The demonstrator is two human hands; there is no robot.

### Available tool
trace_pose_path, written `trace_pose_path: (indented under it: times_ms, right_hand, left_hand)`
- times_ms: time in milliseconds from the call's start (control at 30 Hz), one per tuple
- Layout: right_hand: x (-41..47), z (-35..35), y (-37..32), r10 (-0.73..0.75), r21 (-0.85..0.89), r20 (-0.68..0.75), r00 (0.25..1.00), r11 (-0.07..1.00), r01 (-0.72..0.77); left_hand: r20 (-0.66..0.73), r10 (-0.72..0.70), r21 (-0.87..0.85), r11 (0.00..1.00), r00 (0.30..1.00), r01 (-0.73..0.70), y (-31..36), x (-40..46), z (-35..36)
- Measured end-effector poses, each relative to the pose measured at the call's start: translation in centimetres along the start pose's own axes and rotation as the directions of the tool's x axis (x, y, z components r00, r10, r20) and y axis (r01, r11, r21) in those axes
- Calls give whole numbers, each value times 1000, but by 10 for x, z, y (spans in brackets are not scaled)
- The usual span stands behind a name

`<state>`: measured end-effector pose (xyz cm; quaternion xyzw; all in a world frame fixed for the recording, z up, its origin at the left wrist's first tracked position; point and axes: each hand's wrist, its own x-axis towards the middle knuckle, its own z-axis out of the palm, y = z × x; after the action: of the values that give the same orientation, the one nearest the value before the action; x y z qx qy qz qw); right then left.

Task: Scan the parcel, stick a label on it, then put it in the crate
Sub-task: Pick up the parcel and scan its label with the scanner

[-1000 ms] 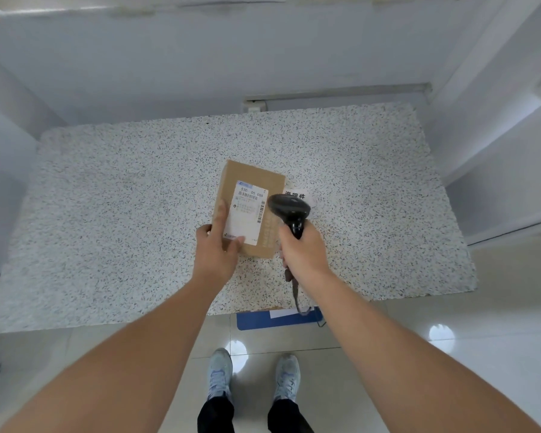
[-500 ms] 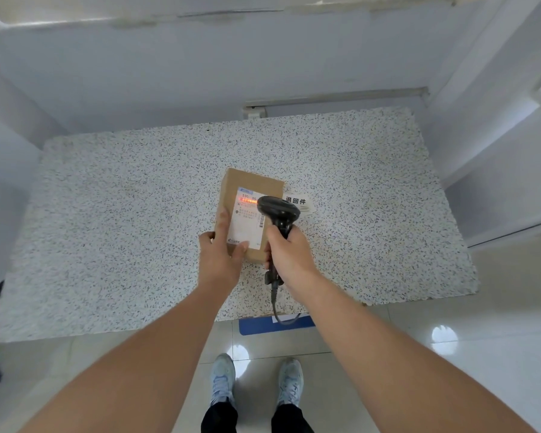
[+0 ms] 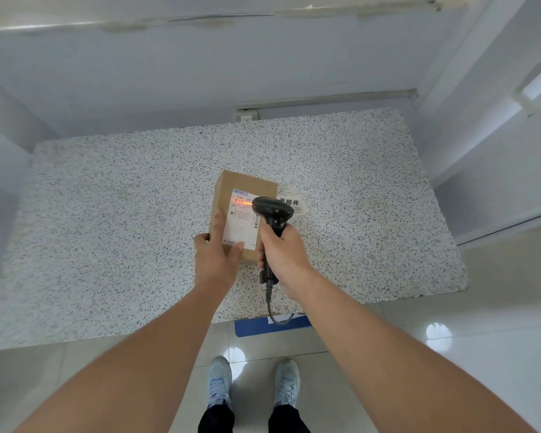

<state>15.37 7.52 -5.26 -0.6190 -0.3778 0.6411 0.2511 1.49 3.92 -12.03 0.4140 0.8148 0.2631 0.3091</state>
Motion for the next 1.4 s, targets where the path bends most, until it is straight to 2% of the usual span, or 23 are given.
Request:
trace_pose_path:
  times_ms: [267,400,767,967,1133,1400]
  right_hand:
    - [-11,1,-5,-20,103,2,1000,994,20]
    - [-10,0,-4,-29,83,-8,1000,996,30]
    - [20,-29,18,-103,-203,-76,992,975,86]
    - [56,-49,50,-167,-451,-276,946,892,26]
    - [76,-56,76,-192,-508,-367,910,861,-23]
    - [82,-59,91,-154,-519,-414,897,849,-94]
  left_hand:
    - [0,-9,-14,1000,1000,9,3,-1,-1]
    - [1,-21,-19,1000,1000,21,4,-2,-3]
    - [39,-57,0,998,998,57,-2,3,-8]
    - [48,-85,-23,996,995,86,-11,3,-10]
    - [41,-90,-41,995,995,92,-16,0,-12]
    - [55,-85,-3,996,995,85,-25,2,-13]
